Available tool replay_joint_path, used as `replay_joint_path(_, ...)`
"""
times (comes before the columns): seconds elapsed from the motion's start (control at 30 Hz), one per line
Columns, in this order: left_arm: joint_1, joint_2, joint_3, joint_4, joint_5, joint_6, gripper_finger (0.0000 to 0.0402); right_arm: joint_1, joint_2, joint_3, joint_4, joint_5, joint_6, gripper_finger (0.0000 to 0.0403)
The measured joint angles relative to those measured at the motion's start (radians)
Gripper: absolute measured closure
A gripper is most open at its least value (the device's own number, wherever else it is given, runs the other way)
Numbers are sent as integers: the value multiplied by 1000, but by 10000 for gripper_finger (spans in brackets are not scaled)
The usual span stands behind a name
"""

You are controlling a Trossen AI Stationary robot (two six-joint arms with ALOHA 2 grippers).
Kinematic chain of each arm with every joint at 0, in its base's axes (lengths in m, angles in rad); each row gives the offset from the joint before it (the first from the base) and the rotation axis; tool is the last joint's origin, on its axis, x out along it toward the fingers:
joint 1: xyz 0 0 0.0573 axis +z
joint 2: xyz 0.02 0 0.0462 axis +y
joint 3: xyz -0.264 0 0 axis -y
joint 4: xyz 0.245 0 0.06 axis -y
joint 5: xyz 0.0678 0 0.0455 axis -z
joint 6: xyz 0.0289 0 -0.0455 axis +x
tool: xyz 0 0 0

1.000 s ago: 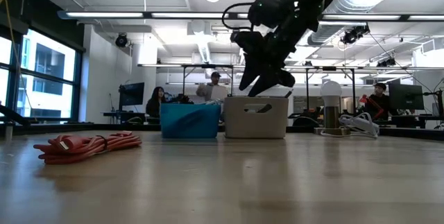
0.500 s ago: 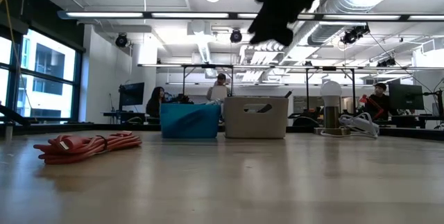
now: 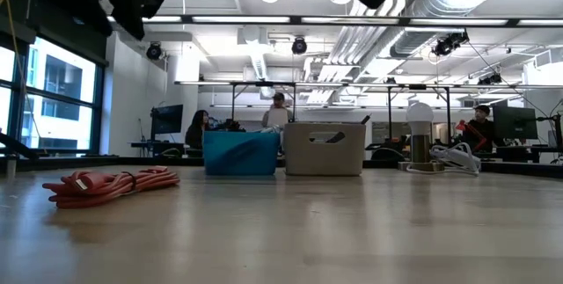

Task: Pick & Place USB Port
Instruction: Put the red charger cable into the gray bin

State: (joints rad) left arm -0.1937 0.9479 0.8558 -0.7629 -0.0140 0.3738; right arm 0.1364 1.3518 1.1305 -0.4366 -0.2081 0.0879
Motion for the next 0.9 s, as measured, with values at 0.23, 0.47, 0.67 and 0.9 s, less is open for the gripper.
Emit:
replay_joint_path(0.23, -108, 142, 0, 44, -52, 187, 229, 132, 2, 0, -31, 120, -19, 258)
replay_joint_path(0.47, -164, 280, 0, 48, -109, 225, 229, 189, 2, 0, -31, 173, -16, 258)
replay_joint_path(0.67, -176, 355, -1, 63, -106, 241, 229, 201, 11, 0, -26, 178, 15, 258)
replay_joint_path(0.9, -176, 428, 0, 124, -98, 388, 229, 197, 47, 0, 19, 187, 39, 258)
